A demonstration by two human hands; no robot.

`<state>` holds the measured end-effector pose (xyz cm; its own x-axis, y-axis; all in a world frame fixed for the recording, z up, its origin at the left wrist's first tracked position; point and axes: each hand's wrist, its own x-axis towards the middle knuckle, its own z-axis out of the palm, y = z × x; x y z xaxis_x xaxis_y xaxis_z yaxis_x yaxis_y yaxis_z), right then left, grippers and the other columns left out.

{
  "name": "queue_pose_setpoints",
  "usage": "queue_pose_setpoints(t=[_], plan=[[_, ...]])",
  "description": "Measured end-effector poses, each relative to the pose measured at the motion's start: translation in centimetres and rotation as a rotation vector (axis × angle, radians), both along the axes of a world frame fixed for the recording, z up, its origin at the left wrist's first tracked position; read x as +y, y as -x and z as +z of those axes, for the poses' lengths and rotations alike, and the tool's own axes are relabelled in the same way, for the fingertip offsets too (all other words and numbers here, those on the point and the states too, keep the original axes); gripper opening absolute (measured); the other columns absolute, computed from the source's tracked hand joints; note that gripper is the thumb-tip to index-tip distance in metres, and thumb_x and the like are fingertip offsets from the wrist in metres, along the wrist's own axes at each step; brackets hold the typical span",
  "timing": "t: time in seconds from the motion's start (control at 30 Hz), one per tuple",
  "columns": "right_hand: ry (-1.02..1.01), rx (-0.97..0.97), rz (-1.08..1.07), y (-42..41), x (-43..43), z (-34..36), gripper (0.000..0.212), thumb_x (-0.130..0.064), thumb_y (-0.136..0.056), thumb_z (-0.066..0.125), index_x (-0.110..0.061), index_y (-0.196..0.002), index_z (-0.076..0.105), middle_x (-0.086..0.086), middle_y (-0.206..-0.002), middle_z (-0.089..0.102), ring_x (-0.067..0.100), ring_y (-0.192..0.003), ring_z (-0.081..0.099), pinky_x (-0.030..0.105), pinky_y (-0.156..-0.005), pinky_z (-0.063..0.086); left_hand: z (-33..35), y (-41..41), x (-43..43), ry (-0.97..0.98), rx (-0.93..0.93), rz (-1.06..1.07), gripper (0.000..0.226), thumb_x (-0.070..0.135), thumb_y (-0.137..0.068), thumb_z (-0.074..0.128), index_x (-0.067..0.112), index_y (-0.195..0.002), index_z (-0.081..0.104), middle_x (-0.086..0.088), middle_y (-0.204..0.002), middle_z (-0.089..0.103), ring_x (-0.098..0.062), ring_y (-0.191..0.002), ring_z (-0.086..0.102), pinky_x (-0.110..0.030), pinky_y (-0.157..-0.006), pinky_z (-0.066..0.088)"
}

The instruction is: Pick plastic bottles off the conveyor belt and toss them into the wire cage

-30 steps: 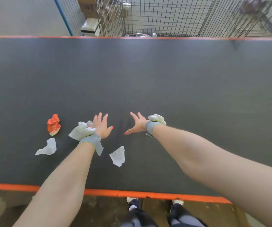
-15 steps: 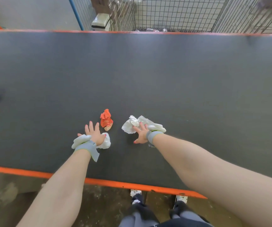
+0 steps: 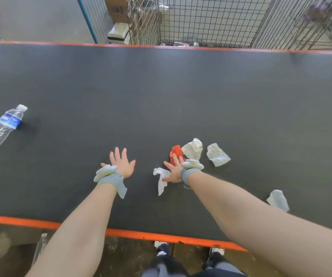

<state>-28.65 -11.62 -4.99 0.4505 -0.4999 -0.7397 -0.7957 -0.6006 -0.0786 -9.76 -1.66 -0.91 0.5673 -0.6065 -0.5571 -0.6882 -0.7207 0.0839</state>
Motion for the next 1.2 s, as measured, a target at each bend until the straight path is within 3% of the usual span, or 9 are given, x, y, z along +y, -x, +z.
queue_pose_setpoints(t=[0.1,0.3,0.5,0.9,1.2], plan=[[0.014,-0.067,-0.178,0.4,-1.1,0.1,0.086,-0.064,-0.087,0.048,-0.043,-0.152,-0.005,0.002,-0.159,-0.025,0.037,-0.147,-0.017,0.060,-0.115,0.009,-0.3,-0.9,0.3,-0.004,-0.018,0.015,0.066,0.045,-0.101,0.030,0.023,-0.155,-0.001,0.000,-0.160,-0.015,-0.023,-0.148,-0.012,-0.063,-0.114,0.008],[0.120,-0.185,-0.209,-2.3,-4.1,2.8,0.090,-0.060,-0.087,0.050,-0.046,-0.149,-0.013,-0.006,-0.161,-0.019,0.028,-0.150,-0.008,0.064,-0.114,0.008,0.5,-2.3,0.1,0.048,-0.041,0.072,0.066,0.043,-0.101,0.032,0.022,-0.154,-0.001,-0.001,-0.160,-0.015,-0.022,-0.148,-0.012,-0.062,-0.115,0.006],[-0.011,-0.307,-0.256,-7.3,-4.0,4.1,0.093,-0.049,-0.090,0.057,-0.041,-0.151,-0.013,-0.002,-0.161,-0.018,0.031,-0.149,-0.008,0.051,-0.119,0.010,2.1,-4.9,0.5,0.069,-0.097,0.092,0.069,0.041,-0.101,0.035,0.021,-0.154,-0.004,-0.002,-0.160,-0.014,-0.022,-0.148,-0.012,-0.061,-0.115,0.006],[-0.089,-0.296,-0.261,-12.7,-3.4,4.3,0.092,-0.051,-0.089,0.057,-0.040,-0.152,-0.009,0.002,-0.162,-0.015,0.033,-0.149,-0.002,0.048,-0.120,0.011,3.2,-11.3,1.2,0.108,-0.140,0.230,0.064,0.035,-0.101,0.036,0.020,-0.154,0.003,-0.002,-0.161,-0.010,-0.024,-0.148,-0.008,-0.062,-0.114,0.006],[-0.231,-0.385,-0.453,-16.8,-1.8,3.2,0.091,-0.049,-0.091,0.058,-0.039,-0.153,-0.009,0.010,-0.161,-0.010,0.039,-0.146,0.014,0.046,-0.118,0.015,1.1,-12.3,0.4,0.031,-0.130,0.209,0.065,0.031,-0.101,0.036,0.023,-0.154,0.000,-0.002,-0.161,-0.014,-0.025,-0.148,-0.012,-0.064,-0.114,0.004]])
